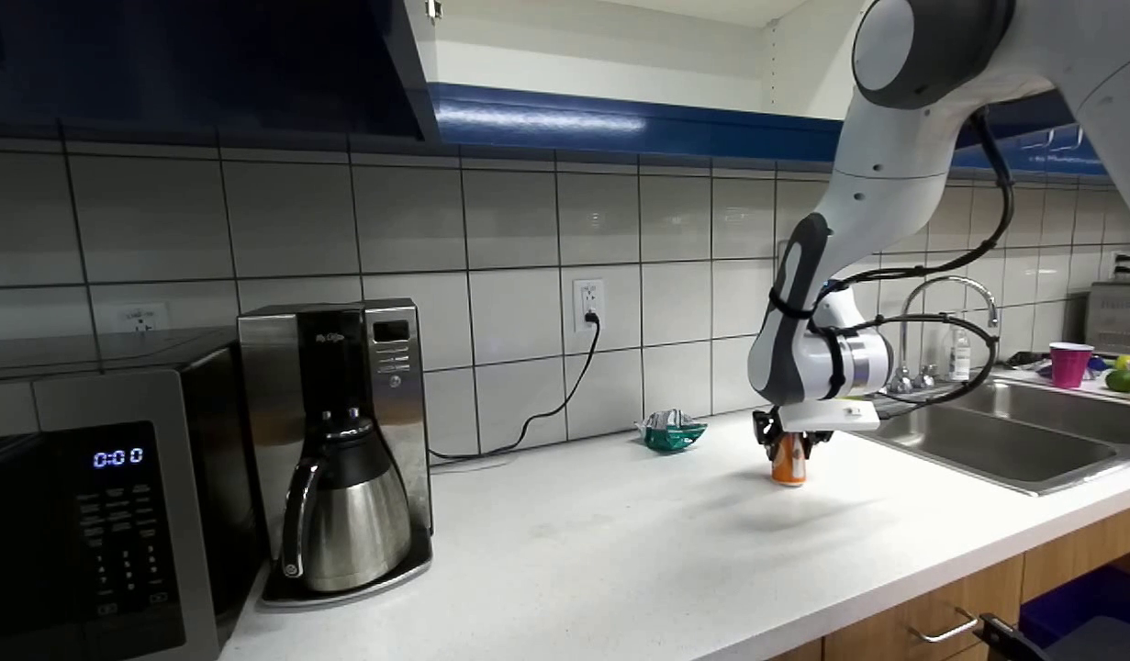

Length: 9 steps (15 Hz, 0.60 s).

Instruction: Move the can of fanta to the bottom shelf of the cabinet

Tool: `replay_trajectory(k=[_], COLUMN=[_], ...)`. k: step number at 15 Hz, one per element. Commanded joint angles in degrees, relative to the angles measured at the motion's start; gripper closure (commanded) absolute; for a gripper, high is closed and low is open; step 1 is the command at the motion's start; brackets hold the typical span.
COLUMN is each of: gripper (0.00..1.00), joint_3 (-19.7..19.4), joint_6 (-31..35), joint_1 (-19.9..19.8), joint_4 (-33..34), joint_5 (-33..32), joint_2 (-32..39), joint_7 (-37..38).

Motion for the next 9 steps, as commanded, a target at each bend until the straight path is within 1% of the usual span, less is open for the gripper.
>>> replay_trajectory(k=[1,3,6,9], gripper=[0.62,0.62,0.62,0.62], joint_3=[-0.5,-0.7,-2.6,-5.7], joint_6=[0.0,-0.9,-2.8,-4.9], joint_1=[0.7,0.9,3.3,7.1], joint_4=[1.1,1.1,0.5,0.1], joint_5=[-0.2,-0.4,-1.0,-1.7], joint_2=[0.6,-0.4,-2.7,-5.2], joint_7=[1.1,0.9,0.9,1.4])
